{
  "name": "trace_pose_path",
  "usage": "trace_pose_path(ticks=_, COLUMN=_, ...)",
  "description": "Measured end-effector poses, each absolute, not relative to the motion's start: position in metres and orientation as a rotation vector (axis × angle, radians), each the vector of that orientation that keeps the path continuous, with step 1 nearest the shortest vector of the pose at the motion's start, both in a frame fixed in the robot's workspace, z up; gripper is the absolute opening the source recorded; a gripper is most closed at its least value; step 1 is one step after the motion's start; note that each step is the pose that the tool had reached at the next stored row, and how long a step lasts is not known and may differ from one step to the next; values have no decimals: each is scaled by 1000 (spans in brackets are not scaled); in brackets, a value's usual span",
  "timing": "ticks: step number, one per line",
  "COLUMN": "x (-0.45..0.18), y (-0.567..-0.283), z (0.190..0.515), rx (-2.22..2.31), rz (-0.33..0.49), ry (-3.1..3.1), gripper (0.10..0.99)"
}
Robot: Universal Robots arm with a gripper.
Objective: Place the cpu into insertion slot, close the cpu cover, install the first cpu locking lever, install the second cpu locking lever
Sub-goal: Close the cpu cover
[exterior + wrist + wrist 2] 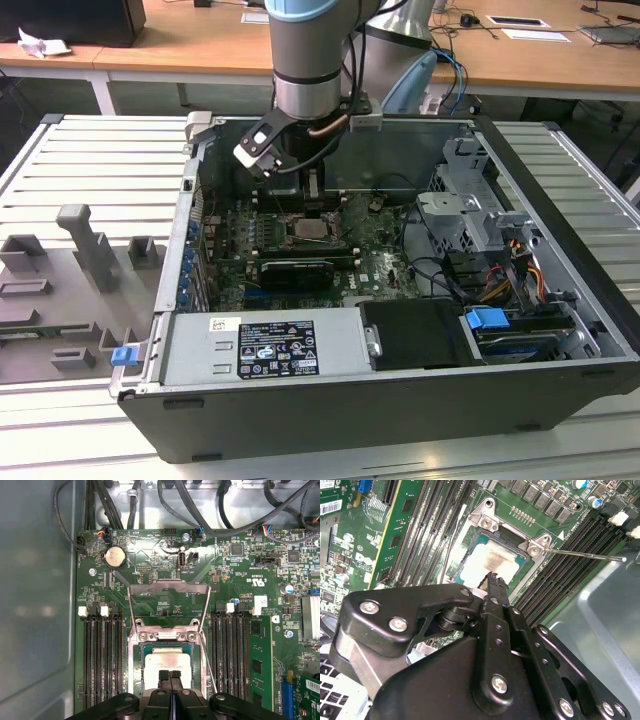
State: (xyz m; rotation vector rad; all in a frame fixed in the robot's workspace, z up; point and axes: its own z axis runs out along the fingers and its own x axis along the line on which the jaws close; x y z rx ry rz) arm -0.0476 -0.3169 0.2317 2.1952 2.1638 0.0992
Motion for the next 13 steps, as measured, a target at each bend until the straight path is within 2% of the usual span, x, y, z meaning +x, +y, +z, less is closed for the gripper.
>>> trace_pose_path(ticks=13, x=-48, y=-317, z=236, rx=2201, rz=99, ry=2157, gripper=106)
